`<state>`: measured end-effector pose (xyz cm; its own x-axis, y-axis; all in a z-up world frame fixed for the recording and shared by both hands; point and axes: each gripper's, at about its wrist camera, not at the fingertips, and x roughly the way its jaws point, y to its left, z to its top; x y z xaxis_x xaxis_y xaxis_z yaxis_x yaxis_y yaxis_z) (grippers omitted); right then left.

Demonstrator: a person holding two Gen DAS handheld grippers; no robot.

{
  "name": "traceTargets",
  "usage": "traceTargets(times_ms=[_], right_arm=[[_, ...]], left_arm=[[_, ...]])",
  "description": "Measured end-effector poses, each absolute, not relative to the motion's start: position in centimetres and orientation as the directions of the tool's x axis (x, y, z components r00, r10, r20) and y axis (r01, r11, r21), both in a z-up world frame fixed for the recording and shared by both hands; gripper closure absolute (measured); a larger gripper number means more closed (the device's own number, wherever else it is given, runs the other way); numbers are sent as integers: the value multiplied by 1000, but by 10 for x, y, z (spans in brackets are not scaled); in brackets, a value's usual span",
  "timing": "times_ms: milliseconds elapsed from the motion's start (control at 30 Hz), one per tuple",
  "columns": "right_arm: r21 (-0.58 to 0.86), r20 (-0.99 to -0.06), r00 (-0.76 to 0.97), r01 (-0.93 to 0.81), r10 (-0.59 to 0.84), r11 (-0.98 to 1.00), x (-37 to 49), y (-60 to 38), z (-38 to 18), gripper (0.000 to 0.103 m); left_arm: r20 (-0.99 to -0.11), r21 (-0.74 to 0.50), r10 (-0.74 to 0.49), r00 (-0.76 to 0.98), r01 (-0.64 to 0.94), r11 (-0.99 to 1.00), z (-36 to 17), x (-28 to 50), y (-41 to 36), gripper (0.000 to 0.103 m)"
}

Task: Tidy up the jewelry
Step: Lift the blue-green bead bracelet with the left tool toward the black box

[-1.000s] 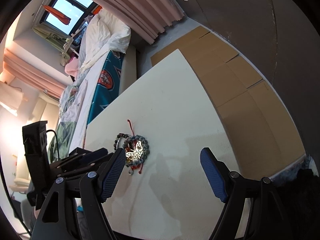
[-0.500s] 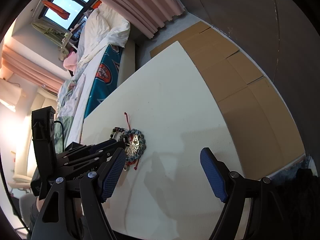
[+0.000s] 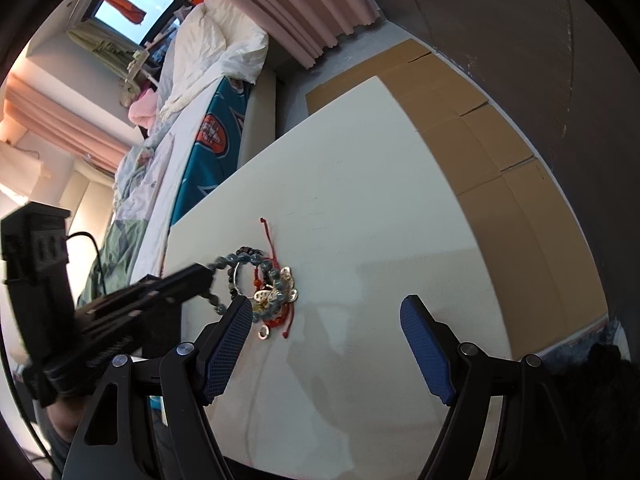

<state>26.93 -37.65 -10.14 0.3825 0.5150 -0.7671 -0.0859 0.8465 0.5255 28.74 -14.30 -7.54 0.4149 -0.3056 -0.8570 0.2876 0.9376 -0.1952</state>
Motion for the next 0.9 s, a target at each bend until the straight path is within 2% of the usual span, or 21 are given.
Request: traceTargets(times_ms=[500, 900], right_arm=[[327, -869, 281, -296, 409, 898, 280, -304, -115, 25], [144, -909, 305, -409, 284, 901, 294, -267, -122, 25]], left_arm=[[-827, -193, -255, 501, 172, 966, -50, 269, -74, 94], [-801, -194, -215, 559, 98, 976, -31, 248, -26, 94]])
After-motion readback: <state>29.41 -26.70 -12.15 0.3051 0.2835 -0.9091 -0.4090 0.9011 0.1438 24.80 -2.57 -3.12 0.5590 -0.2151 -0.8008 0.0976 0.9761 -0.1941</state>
